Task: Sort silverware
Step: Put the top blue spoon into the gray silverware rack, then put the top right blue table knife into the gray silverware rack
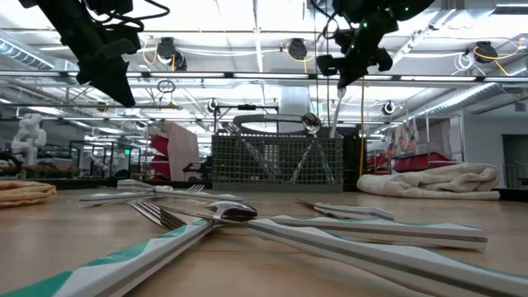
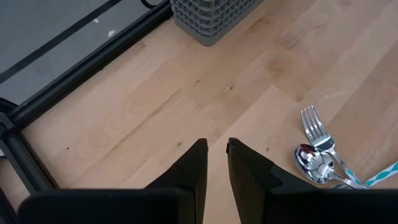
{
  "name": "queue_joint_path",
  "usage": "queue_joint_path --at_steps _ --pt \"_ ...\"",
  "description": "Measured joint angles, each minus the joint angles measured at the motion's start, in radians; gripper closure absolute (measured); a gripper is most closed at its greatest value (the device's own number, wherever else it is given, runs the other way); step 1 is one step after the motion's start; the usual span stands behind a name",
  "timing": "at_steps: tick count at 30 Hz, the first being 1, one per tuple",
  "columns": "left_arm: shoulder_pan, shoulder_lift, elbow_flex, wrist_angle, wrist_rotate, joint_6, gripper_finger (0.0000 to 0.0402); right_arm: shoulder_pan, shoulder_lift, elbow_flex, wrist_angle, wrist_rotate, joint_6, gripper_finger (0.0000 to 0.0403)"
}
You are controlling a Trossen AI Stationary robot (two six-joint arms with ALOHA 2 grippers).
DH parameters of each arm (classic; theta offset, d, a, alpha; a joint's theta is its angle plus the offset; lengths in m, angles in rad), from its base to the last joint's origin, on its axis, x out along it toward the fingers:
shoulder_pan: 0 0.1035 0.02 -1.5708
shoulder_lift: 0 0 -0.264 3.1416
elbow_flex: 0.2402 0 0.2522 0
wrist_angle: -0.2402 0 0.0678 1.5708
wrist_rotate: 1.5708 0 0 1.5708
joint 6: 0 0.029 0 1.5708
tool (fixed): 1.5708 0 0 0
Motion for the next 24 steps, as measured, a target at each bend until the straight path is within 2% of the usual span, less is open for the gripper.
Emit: queue_joint_path --at_steps 9,12,24 --pt "0.0 0.002 0.0 0.002 -0.015 -0.001 0.0332 -0.004 0.093 0.0 -0.017 -0.104 -0.002 0.0403" --pt "0.0 0.002 0.0 0.002 -0.015 -0.002 0.0332 -0.003 0.105 0.0 -0.013 -0.151 -0.032 0.0392" --pt "0.0 0.002 0.0 0.002 -0.015 -0.002 0.0332 0.015 0.086 0.0 0.012 -0.189 -0.08 0.0241"
